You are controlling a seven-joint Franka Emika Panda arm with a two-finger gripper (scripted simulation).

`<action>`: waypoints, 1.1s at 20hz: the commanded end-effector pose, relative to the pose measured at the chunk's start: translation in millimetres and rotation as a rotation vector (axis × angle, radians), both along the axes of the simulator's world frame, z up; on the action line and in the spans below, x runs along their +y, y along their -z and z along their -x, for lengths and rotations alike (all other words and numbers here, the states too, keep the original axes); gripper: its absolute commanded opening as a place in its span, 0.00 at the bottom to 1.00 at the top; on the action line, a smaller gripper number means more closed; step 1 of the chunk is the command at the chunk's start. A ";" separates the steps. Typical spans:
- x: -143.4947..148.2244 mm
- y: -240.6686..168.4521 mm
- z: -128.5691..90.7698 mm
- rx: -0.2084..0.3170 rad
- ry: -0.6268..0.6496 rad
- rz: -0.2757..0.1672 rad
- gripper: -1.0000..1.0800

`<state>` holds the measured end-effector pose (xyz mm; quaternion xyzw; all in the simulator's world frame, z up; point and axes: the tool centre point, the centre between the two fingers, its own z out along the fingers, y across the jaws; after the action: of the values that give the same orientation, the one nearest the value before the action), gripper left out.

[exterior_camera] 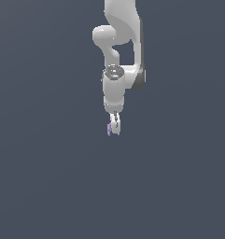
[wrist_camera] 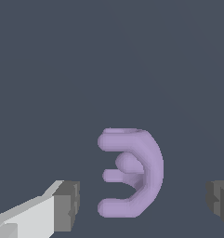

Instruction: Pick up the object and move it to a goal position.

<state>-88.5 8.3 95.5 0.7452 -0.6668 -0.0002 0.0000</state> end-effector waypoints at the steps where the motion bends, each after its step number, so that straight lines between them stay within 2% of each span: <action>1: 0.0 1.2 0.1 0.000 0.000 0.000 0.96; 17: -0.1 50.2 0.9 0.000 0.005 0.000 0.96; 18: -0.1 50.2 0.9 0.000 0.005 0.000 0.00; 22: -0.1 50.2 0.9 0.000 0.005 0.000 0.00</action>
<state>-89.5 7.9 45.9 0.7433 -0.6689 -0.0002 0.0000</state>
